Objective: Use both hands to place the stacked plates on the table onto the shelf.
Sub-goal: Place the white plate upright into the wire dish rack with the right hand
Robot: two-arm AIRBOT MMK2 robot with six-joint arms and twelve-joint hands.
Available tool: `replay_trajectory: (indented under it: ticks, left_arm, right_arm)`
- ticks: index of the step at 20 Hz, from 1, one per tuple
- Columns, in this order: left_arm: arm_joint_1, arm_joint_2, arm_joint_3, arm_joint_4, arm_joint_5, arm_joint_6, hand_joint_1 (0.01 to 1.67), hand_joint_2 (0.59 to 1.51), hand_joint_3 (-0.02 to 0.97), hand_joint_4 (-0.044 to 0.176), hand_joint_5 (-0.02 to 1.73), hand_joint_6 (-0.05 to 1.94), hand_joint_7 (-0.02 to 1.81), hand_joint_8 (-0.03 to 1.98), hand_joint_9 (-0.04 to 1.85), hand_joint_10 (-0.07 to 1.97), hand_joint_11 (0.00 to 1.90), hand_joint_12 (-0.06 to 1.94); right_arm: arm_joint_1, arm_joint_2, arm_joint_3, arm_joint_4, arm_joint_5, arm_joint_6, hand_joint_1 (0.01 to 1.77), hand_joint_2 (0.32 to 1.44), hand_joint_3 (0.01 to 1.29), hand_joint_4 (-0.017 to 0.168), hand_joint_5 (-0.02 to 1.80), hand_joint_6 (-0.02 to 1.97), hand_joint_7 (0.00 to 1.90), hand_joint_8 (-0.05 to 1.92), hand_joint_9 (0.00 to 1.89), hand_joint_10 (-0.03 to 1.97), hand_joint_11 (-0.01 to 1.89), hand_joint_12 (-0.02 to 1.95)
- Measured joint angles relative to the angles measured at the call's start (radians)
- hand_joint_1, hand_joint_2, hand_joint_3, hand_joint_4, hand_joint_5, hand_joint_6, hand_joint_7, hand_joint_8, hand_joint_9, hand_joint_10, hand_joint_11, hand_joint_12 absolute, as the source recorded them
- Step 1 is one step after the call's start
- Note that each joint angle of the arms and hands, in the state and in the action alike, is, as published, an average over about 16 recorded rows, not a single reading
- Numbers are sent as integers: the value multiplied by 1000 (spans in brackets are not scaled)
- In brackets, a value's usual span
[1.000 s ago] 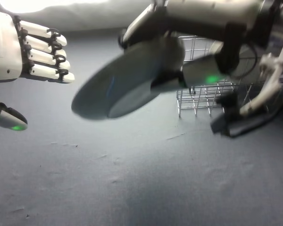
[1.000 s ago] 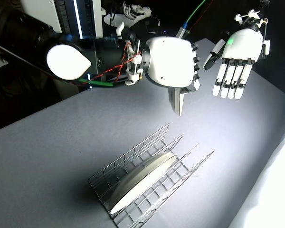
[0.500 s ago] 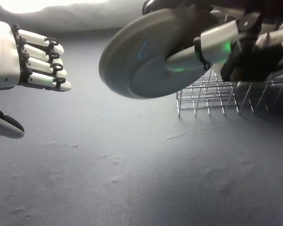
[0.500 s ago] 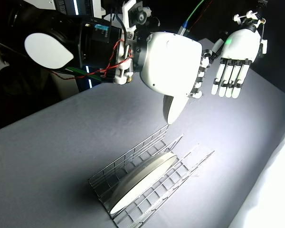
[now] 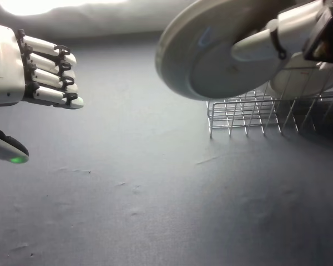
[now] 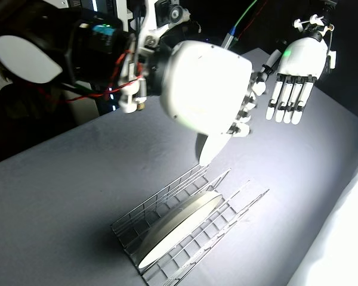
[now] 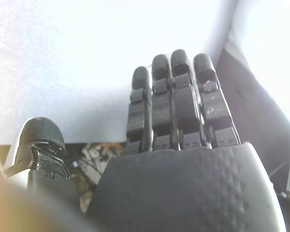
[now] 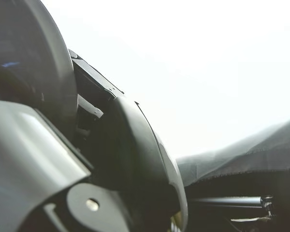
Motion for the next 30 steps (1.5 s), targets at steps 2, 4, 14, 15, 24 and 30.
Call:
replay_trajectory:
  ticks: [2, 4, 14, 15, 24, 30]
  left_arm:
    - [0, -1, 2, 0, -2, 1, 21, 1156, 0, 6, 327, 9, 394, 13, 378, 10, 170, 283]
    - [0, -3, 5, 0, -5, 2, 20, 1156, 0, 6, 331, 9, 398, 13, 379, 10, 171, 284]
    - [0, -13, 25, 0, -10, 1, 20, 1156, -1, 6, 325, 9, 386, 13, 372, 10, 168, 290]
    - [-1, -14, 26, 0, -10, 0, 20, 1156, -2, 6, 324, 9, 386, 13, 372, 10, 169, 291]
    - [-2, -18, 28, 0, -12, -26, 21, 1156, 0, 6, 327, 10, 392, 12, 382, 9, 170, 302]
    - [-2, -18, 23, 0, -13, -55, 20, 1156, 0, 6, 335, 10, 402, 13, 393, 9, 177, 311]
  right_arm:
    - [-8, 12, 7, 2, -1, -1, 1405, 994, 13, -8, 858, 1081, 1012, 879, 982, 1125, 796, 1330]
    - [-19, 22, 15, 3, 0, -2, 1405, 995, 13, -8, 857, 1086, 1011, 876, 980, 1122, 796, 1330]
    - [-107, 42, 62, -12, 49, -20, 1405, 998, 13, -7, 858, 1095, 1007, 855, 972, 1114, 799, 1324]
    - [-117, 44, 66, -16, 56, -23, 1405, 998, 14, -7, 859, 1094, 1008, 850, 973, 1111, 801, 1322]
    - [-192, 56, 89, -63, 112, -46, 1404, 998, 14, -7, 851, 1084, 1012, 826, 979, 1113, 814, 1303]
    - [-220, 62, 93, -90, 135, -57, 1391, 1000, 14, -5, 847, 1073, 1003, 862, 952, 1066, 769, 1324]
